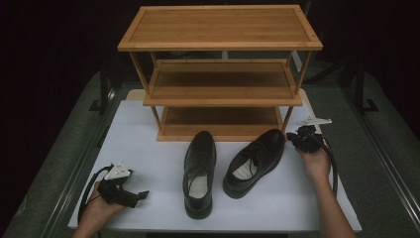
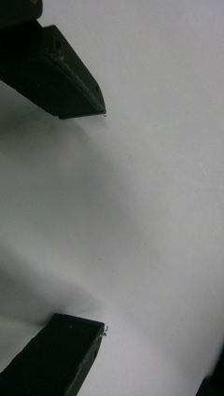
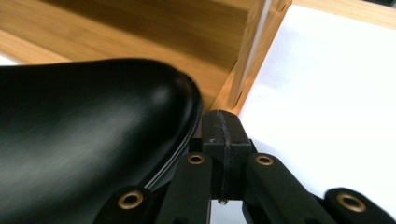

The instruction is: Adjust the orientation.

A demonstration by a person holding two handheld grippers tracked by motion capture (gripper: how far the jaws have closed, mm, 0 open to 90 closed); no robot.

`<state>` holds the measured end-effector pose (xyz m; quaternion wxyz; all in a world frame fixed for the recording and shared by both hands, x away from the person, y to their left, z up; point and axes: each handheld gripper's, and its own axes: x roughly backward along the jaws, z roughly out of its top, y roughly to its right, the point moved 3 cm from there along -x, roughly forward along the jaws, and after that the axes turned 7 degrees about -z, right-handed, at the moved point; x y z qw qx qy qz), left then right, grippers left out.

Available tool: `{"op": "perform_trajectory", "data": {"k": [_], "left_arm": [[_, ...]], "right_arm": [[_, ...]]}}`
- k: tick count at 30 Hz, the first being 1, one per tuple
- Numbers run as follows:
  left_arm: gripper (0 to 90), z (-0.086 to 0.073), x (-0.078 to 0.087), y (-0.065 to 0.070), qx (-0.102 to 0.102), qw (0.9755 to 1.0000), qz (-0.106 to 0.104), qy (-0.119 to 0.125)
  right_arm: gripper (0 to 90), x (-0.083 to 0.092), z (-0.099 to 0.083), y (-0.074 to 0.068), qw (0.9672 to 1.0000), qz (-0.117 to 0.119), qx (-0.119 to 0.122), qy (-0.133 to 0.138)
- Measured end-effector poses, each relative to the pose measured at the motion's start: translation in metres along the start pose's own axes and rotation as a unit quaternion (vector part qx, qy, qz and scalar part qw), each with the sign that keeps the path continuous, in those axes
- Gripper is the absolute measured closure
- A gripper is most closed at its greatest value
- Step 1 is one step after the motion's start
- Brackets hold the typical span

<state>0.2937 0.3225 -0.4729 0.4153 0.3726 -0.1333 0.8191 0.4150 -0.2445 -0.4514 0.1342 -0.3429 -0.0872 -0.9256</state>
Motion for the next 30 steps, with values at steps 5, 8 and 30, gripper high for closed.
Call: {"op": "perform_trajectory", "data": {"k": [5,8,30], "left_arm": [[0.0,0.000,0.000,0.000,0.000,1.0000,0.000,-0.001],[0.0,0.000,0.000,0.000,0.000,1.0000,0.000,-0.001],[0.0,0.000,0.000,0.000,0.000,1.0000,0.000,0.000]], "right_arm": [[89.9,-0.008,0.006,0.002,0.9999,0.005,0.007,0.009],[89.8,-0.015,0.009,0.002,0.9998,0.013,0.007,0.012],[89.9,-0.022,0.011,-0.031,0.9962,0.076,0.030,0.030]]}}
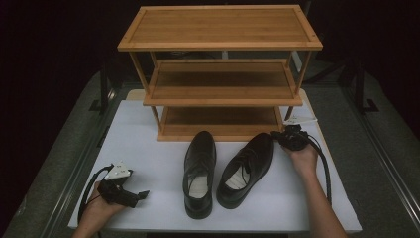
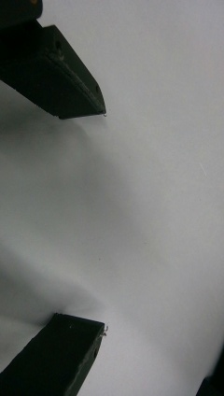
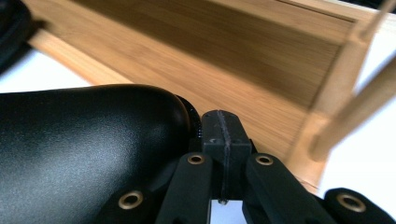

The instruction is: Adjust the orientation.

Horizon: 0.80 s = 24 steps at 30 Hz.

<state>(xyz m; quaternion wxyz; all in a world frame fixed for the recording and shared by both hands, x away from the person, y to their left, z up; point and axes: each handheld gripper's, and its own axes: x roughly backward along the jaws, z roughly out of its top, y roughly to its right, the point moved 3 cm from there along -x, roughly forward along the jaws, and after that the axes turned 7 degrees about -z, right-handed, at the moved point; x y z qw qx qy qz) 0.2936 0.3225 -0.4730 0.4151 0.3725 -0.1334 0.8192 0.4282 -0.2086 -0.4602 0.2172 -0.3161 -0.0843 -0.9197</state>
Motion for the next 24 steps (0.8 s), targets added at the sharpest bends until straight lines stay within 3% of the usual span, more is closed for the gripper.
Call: {"op": "perform_trajectory", "data": {"k": [7,15,21,24], "left_arm": [[0.0,0.000,0.000,0.000,-0.001,1.0000,0.000,0.000],[0.0,0.000,0.000,0.000,0.001,1.0000,0.000,0.000],[0.0,0.000,0.000,0.000,0.000,1.0000,0.000,-0.001],[0.0,0.000,0.000,0.000,-0.001,1.0000,0.000,-0.001]], "right_arm": [[89.9,-0.004,0.003,-0.018,0.9996,0.022,0.018,0.003],[89.7,-0.001,0.003,-0.019,0.9997,0.022,0.007,-0.005],[89.7,0.026,-0.007,-0.019,0.9997,0.025,0.003,0.002],[89.7,0.044,-0.018,-0.030,0.9993,0.035,0.010,-0.002]]}}
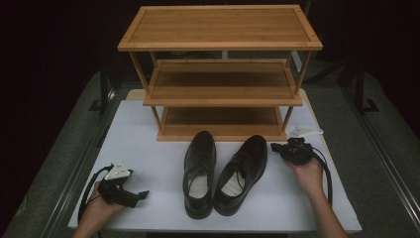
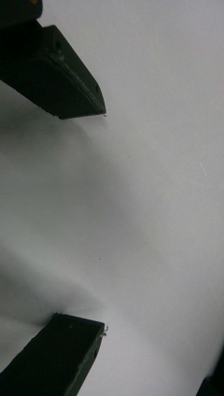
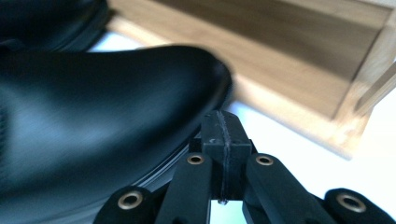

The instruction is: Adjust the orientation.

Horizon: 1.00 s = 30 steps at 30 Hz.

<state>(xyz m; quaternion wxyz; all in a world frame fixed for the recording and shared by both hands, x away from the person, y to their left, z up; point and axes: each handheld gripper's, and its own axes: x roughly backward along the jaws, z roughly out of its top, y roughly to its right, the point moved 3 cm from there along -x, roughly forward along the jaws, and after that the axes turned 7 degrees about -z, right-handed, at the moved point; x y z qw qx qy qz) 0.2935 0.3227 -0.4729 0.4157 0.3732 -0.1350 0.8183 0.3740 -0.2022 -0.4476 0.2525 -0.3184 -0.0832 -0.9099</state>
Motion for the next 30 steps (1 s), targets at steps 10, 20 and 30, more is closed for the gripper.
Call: {"op": "perform_trajectory", "data": {"k": [10,20,30], "left_arm": [[0.0,0.000,0.000,0.000,0.000,1.0000,0.000,-0.001],[0.0,0.000,0.000,0.000,0.000,1.0000,0.000,0.000],[0.0,0.000,0.000,0.000,0.000,1.0000,0.000,0.000]], "right_arm": [[89.8,0.024,-0.029,-0.039,0.9989,0.040,0.004,-0.025],[89.8,0.014,-0.035,-0.050,0.9977,0.050,0.011,-0.044],[89.9,0.009,-0.031,-0.052,0.9975,0.052,0.017,-0.044]]}}
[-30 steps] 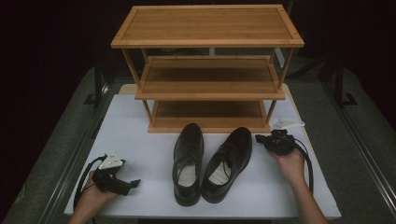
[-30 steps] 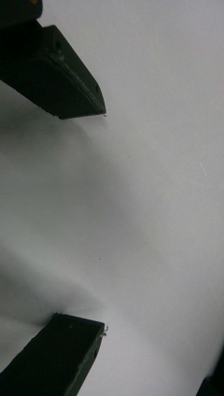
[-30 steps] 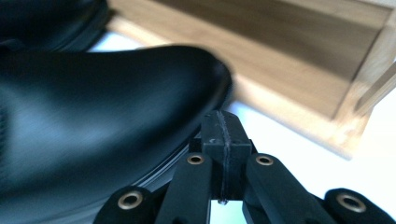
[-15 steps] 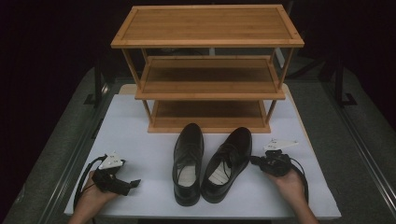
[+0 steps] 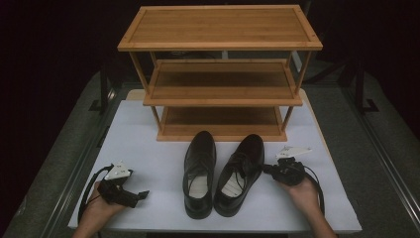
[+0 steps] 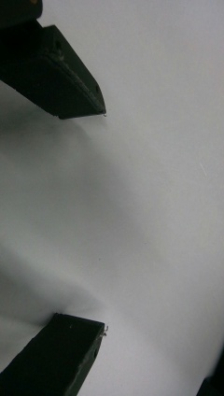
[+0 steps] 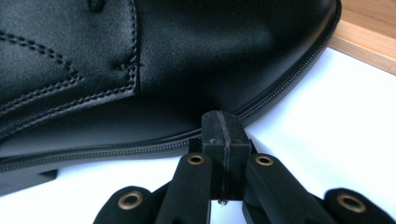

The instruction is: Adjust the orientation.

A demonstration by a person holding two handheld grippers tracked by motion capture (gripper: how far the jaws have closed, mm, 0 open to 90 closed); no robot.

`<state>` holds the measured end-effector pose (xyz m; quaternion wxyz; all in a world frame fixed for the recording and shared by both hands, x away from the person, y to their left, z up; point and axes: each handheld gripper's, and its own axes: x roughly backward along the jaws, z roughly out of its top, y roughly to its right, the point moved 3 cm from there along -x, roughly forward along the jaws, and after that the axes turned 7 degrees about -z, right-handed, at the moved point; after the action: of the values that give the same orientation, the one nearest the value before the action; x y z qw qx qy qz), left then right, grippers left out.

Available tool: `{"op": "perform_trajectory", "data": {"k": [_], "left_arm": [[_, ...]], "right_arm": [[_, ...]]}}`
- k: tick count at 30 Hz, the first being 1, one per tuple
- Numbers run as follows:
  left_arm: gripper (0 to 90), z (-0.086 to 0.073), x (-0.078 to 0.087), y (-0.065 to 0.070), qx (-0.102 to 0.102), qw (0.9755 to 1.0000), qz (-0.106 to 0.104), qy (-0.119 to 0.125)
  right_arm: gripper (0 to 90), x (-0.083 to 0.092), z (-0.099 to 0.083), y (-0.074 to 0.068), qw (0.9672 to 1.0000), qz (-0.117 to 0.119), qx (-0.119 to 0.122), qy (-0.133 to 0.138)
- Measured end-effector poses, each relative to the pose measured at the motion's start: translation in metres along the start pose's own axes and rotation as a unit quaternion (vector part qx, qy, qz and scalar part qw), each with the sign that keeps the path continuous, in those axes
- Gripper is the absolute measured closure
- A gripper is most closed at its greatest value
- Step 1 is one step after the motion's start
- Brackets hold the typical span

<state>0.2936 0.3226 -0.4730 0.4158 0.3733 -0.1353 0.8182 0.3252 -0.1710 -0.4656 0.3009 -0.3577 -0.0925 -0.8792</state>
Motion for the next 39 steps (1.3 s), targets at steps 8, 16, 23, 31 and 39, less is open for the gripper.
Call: {"op": "perform_trajectory", "data": {"k": [8,16,23,31,39], "left_arm": [[0.0,0.000,0.000,0.000,0.000,1.0000,0.000,-0.001],[0.0,0.000,0.000,0.000,0.000,1.0000,0.000,0.000],[0.0,0.000,0.000,0.000,0.000,1.0000,0.000,-0.001],[0.0,0.000,0.000,0.000,0.000,1.0000,0.000,-0.001],[0.0,0.000,0.000,0.000,0.000,1.0000,0.001,0.000]], "right_arm": [[89.8,-0.009,0.009,-0.002,1.0000,0.005,0.007,-0.002],[89.8,-0.016,0.017,-0.007,0.9999,0.007,0.011,-0.002],[89.8,-0.021,0.023,-0.011,0.9998,0.006,0.018,-0.006],[89.9,-0.025,0.028,-0.016,0.9996,0.010,0.025,-0.009],[89.9,-0.030,0.033,-0.019,0.9991,0.009,0.038,-0.015]]}}
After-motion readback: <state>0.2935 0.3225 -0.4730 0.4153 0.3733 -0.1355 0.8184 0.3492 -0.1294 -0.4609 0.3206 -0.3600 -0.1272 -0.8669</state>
